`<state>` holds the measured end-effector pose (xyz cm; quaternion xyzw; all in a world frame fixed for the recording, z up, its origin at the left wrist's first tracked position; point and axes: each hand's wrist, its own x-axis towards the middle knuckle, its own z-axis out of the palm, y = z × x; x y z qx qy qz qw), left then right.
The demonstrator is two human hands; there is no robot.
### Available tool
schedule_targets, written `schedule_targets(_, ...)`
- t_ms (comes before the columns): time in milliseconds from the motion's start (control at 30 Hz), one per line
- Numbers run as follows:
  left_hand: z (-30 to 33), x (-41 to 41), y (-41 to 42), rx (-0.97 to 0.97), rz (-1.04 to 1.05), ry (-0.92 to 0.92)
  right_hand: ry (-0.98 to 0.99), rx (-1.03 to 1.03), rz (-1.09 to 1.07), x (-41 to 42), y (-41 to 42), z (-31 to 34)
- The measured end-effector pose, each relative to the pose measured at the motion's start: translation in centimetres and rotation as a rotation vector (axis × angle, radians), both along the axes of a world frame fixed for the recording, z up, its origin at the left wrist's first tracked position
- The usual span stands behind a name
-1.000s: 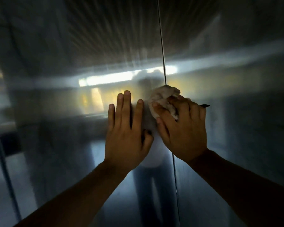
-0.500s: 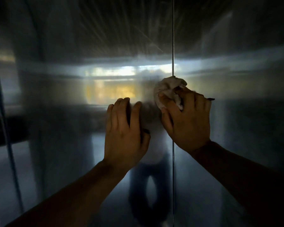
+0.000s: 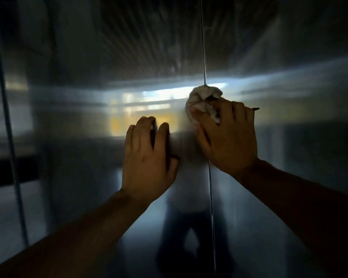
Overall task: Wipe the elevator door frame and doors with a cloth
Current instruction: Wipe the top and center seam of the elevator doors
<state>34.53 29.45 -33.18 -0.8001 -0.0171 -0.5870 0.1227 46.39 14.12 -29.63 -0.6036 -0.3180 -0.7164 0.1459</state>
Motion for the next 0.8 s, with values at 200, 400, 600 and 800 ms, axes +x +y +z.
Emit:
schedule_targets(200, -7.5, 0.0, -0.2, 0.019, 0.024, 0.051, 0.039, 0.009, -0.007, -0.1, -0.1, -6.6)
schedule_targets(400, -12.9, 0.2, -0.5, 0.021, 0.029, 0.037, 0.042, 0.104, 0.007, -0.1, 0.6, -11.5)
schedule_targets(600, -16.0, 0.7, -0.3, 0.083, 0.057, 0.032, 0.06, 0.087, 0.01, -0.5, 0.3, -14.5)
schedule_targets(800, -17.6, 0.9, -1.0, 0.028, 0.093, -0.009, 0.078, 0.139, -0.01, -1.0, 0.8, -17.3)
